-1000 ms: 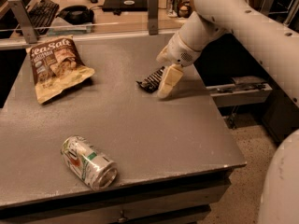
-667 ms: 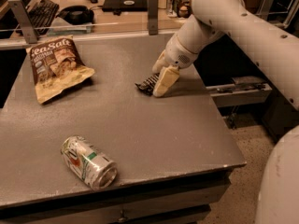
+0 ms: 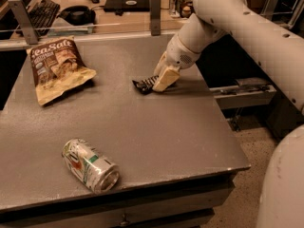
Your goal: Pick rxbar chocolate
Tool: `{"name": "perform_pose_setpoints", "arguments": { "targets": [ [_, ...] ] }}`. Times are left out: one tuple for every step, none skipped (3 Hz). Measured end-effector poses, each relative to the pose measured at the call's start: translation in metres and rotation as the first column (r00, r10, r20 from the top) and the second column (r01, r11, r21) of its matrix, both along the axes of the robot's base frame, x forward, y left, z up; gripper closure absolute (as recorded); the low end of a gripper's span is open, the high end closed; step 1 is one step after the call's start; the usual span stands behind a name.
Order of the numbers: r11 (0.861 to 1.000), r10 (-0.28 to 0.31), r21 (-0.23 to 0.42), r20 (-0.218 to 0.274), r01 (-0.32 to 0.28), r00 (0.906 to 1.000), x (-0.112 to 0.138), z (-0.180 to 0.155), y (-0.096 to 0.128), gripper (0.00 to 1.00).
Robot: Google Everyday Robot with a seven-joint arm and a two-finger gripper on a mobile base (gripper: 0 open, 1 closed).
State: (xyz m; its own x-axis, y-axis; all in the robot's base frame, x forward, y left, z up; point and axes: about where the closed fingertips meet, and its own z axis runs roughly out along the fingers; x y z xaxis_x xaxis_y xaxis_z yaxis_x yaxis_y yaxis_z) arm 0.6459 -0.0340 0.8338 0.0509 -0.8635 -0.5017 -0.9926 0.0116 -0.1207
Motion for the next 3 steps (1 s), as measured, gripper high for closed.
{"name": "perform_pose_setpoints", "arguments": {
  "targets": [
    [1.000, 0.000, 0.000, 0.000, 0.000, 1.0000, 0.000, 0.001, 0.000, 1.00],
    [0.988, -0.011, 0.151, 0.023, 0.008, 0.9997, -0.018, 0.067, -0.016, 1.00],
    [0.959, -0.027, 0.282, 0.053, 0.011, 0.9982, -0.034, 0.122, -0.034, 1.00]
  ]
}}
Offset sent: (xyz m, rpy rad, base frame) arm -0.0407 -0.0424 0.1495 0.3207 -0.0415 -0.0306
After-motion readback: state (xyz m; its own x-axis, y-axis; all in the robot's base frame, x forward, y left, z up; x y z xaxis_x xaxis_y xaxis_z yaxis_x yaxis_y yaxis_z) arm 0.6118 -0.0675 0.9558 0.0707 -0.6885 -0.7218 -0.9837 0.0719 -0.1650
